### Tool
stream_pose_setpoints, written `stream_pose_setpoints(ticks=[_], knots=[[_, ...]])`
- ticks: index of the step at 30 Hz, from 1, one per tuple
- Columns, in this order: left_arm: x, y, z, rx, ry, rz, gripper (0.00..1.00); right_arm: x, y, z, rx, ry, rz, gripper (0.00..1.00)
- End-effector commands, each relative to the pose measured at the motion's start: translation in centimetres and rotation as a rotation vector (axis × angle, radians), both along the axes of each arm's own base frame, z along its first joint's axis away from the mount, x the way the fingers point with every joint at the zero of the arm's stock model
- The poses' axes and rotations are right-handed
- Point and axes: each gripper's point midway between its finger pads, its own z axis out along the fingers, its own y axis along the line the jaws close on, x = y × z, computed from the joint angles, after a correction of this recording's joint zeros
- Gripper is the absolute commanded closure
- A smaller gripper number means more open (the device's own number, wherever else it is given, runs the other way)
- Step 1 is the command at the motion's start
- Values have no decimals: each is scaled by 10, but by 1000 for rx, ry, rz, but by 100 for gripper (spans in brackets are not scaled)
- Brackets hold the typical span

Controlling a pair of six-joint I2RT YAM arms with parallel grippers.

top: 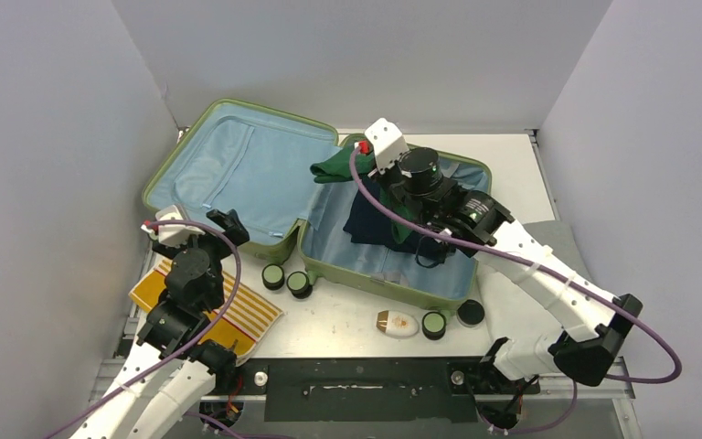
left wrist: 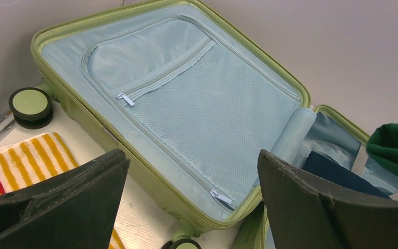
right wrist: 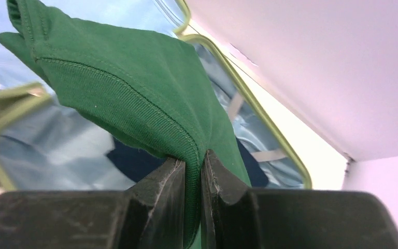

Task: Pack the luggage
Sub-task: Place the clothes in the luggage.

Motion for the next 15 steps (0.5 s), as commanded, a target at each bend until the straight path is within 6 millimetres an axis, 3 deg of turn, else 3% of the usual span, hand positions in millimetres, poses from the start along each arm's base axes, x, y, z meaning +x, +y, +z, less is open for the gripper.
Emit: stream_pose_setpoints(ticks=[1, 7, 15], knots=[[-1, -2, 8, -43, -49, -8, 6, 42, -10, 7, -142, -198, 17, 100], [-7, 1, 15, -65, -86, -9, 5, 89, -36, 0, -144, -209, 96, 100], [-6, -4, 15, -64, -87, -30, 5, 115, -32, -17, -300, -296, 178, 100]])
